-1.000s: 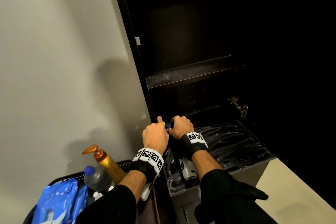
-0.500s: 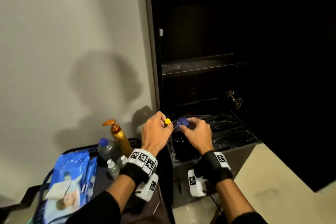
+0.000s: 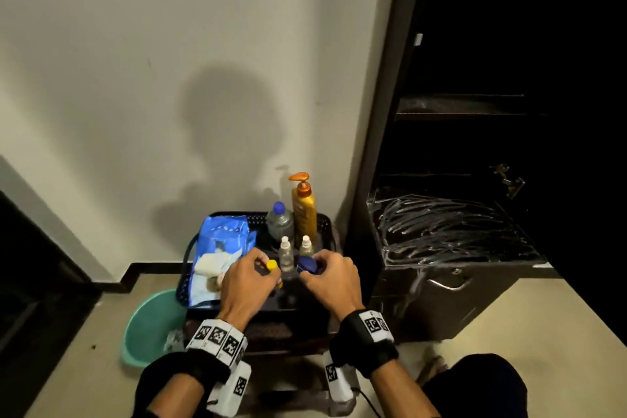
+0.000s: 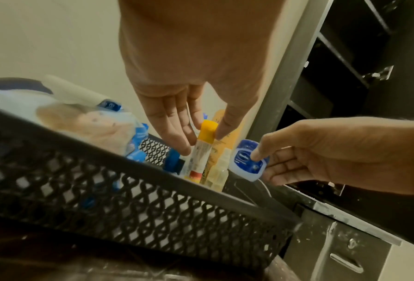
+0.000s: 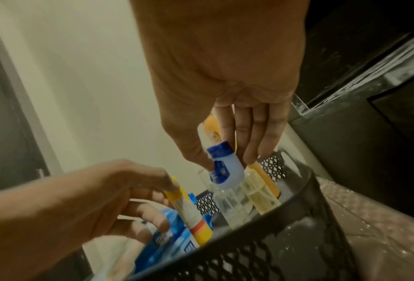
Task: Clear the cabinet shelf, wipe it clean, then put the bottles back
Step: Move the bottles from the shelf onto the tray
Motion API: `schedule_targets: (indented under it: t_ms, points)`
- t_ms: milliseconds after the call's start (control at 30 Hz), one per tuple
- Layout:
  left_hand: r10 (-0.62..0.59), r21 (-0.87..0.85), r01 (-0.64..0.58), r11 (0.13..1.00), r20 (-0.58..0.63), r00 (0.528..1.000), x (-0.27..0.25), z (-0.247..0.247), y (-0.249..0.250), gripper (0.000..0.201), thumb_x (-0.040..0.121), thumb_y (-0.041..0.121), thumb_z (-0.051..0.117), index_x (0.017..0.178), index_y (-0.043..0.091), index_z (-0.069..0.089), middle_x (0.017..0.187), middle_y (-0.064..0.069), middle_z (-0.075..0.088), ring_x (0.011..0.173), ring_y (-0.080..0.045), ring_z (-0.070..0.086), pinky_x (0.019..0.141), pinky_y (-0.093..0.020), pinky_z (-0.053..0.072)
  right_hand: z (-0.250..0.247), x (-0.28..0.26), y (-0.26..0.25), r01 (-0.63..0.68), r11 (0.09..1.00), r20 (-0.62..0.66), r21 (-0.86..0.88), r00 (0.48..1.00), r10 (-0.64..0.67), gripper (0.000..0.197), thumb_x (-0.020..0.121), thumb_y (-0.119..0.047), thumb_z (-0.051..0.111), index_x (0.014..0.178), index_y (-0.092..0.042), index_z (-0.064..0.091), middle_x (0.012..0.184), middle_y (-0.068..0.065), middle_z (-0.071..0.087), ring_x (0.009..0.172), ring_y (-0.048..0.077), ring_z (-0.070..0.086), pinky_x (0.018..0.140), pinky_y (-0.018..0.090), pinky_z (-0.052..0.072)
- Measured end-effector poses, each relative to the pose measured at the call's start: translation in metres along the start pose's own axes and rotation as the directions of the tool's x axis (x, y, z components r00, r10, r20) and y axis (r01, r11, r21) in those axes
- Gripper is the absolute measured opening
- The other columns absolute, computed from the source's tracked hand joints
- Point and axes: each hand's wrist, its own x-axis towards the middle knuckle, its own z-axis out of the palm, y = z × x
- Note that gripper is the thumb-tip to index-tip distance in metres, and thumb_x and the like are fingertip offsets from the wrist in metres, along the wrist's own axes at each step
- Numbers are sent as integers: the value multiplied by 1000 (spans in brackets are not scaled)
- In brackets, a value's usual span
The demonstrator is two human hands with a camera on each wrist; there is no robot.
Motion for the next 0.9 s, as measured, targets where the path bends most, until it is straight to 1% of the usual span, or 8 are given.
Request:
schedule_targets:
  t_ms: [100,167,233,300,367,500,767,900]
  points:
    - [-14,13,13,1000,61,998,2,9,-11,20,72,34,75,76,26,58,65,14,67,67,-6,61,57,-25,42,18,7,-8,54,969,-21,-241,998,-61,35,79,-48,66,104,-25,76,97,3,78,103,29,69,89,38,51]
    - [-6,38,3,999,80,997,5,19,-15,20,71,34,76,78,26,59,68,14,66,68,-8,60,57,-25,40,28,10,-6,82,909,-17,-408,995,-97,36,82,-50,62,107,-27,75,98,0,76,108,27,64,95,40,41]
    - [18,60,-24,998,90,996,7,30,-18,20,72,34,76,80,26,60,71,12,67,71,-11,62,60,-27,44,33,11,-1,90,873,-16,-480,994,-112,37,83,-52,61,108,-29,75,98,-2,75,111,25,61,96,42,36]
    - [35,64,-41,997,95,995,8,39,-20,20,73,34,74,82,25,59,71,11,68,74,-13,65,65,-32,51,37,11,6,104,852,-2,-512,992,-122,34,85,-52,62,109,-30,74,99,-3,76,112,24,59,98,43,33]
    - [45,73,-51,996,87,995,10,47,-24,20,73,36,72,82,25,57,71,11,67,73,-14,65,66,-35,53,41,10,12,116,841,14,-528,992,-128,30,86,-50,64,107,-30,74,96,-3,76,111,24,59,98,45,33]
    - [49,87,-55,995,68,996,12,52,-26,22,74,38,72,83,27,56,73,11,65,72,-13,62,64,-34,53,49,9,18,110,836,-10,-538,990,-137,23,82,-47,69,89,-26,75,84,-3,74,103,25,63,93,47,36]
    - [60,97,-67,993,76,995,7,52,-28,21,75,38,75,86,28,59,79,12,66,77,-12,63,66,-31,52,48,10,14,108,801,26,-589,993,-114,29,90,-48,63,103,-24,74,101,-2,76,120,24,56,103,47,33]
    - [39,54,-43,998,81,996,1,47,-29,35,75,38,77,103,30,58,91,15,63,84,-11,63,75,-33,53,46,8,10,88,817,22,-570,996,-92,37,91,-52,59,113,-24,69,108,-1,74,122,23,58,102,45,35]
